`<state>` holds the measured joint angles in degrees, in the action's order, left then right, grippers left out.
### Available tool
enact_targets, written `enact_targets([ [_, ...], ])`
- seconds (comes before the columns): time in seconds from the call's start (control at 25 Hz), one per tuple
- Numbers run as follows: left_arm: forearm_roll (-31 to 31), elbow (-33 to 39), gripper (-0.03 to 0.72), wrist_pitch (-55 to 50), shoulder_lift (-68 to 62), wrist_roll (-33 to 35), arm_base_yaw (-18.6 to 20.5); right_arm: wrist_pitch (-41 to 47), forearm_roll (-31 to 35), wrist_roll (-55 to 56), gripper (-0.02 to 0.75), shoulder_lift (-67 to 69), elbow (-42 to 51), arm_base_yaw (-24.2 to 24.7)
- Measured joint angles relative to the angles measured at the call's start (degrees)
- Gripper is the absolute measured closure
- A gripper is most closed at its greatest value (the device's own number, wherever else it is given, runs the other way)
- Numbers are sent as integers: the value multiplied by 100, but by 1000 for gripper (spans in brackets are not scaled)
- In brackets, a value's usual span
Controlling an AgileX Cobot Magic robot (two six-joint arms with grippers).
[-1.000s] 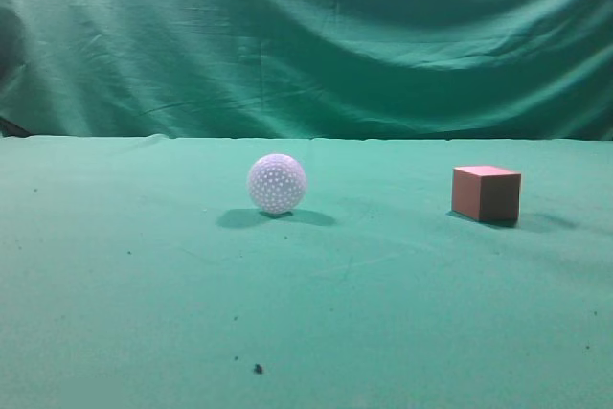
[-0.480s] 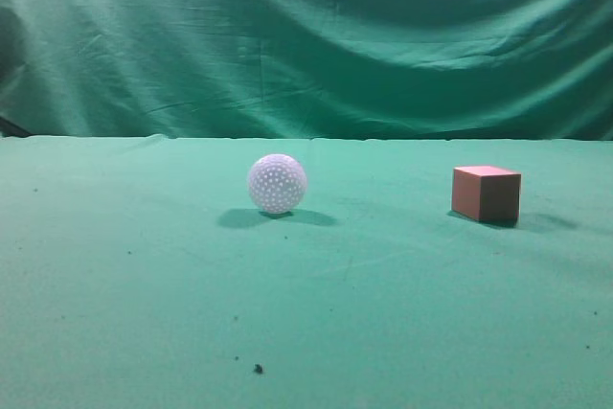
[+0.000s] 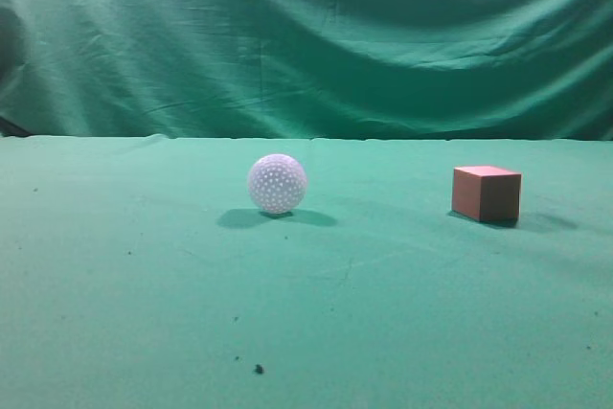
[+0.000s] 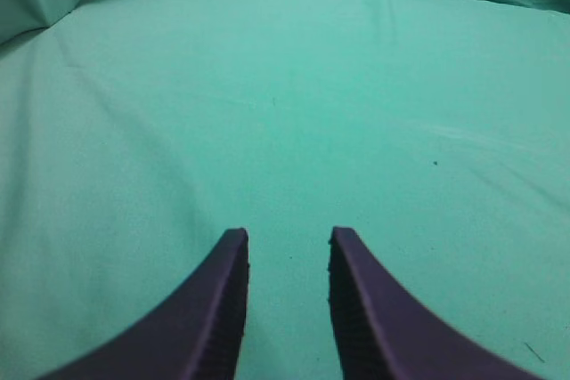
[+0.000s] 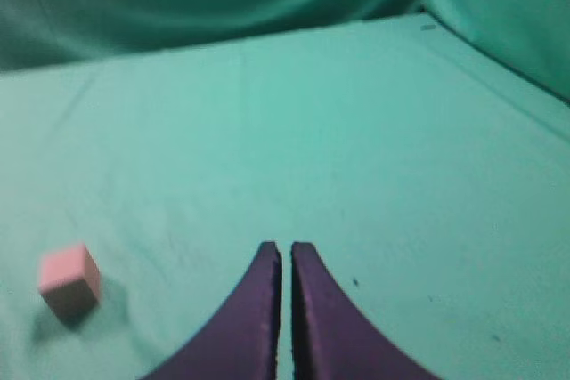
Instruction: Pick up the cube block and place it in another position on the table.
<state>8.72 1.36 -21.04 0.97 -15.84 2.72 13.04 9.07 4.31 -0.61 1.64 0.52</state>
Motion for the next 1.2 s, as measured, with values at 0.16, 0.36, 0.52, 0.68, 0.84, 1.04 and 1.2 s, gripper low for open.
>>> enact_targets([
  [0.16,0,0,426,0,0,0,0,-1654,661,266,738,0,2,0],
  [0.36,0,0,426,0,0,0,0,-2052,708,-110,738,29,-494,0],
  [0.52,0,0,426,0,0,0,0,-1198,708,-498,738,884,-1539,0],
  [0.68,0,0,426,0,0,0,0,159,779,-536,738,2101,-2356,0],
  [0.84,0,0,426,0,0,0,0,1080,774,-802,738,3018,-2769,-95],
  [1.04,0,0,426,0,0,0,0,2826,716,-1697,738,4439,-3775,-658],
  [1.2,0,0,426,0,0,0,0,3565,376,-1699,738,5587,-4421,-1417],
])
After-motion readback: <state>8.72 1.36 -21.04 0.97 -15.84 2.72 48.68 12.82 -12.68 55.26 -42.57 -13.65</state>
